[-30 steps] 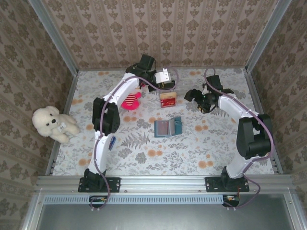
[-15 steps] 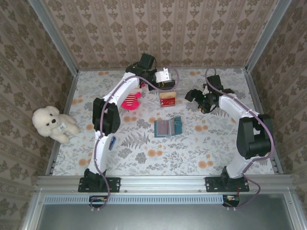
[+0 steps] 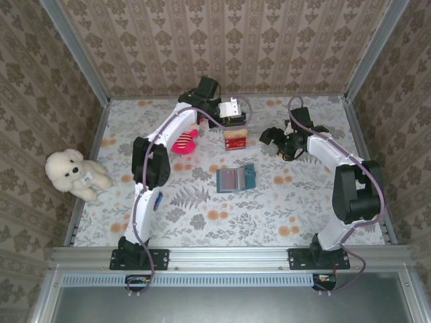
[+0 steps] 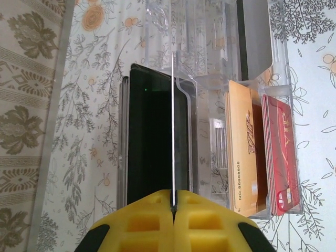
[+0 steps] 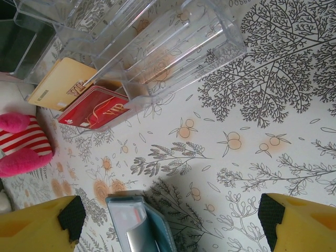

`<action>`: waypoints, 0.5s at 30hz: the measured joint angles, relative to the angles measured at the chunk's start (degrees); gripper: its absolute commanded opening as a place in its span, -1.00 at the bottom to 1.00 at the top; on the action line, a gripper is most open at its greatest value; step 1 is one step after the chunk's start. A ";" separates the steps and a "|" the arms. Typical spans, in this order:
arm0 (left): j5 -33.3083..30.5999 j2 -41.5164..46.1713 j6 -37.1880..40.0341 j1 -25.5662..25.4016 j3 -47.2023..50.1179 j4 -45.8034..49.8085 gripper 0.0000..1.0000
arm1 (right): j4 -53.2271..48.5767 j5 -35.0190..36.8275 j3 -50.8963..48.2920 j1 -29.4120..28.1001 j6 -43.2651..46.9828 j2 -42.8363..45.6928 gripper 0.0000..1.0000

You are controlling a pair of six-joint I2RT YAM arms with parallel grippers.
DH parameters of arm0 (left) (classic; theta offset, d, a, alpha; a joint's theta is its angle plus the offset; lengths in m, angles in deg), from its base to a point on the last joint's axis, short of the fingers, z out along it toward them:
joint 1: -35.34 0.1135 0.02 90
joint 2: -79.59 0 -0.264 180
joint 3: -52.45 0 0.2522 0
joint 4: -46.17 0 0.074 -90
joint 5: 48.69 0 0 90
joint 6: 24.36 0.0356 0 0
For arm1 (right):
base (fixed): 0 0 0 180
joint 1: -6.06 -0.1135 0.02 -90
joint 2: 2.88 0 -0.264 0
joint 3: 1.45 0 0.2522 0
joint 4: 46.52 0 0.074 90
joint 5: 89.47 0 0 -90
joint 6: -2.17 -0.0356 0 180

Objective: Take the credit cards out of the card holder

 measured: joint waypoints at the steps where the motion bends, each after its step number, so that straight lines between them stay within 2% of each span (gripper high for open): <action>1: -0.02 -0.04 0.02 0.00 -0.04 -0.20 -1.00 | 0.02 -0.02 0.00 0.00 -0.02 0.00 0.76; 15: 3.85 -0.68 -0.02 0.17 -3.76 6.73 -1.00 | 0.02 -0.52 0.00 0.00 -0.24 0.00 0.74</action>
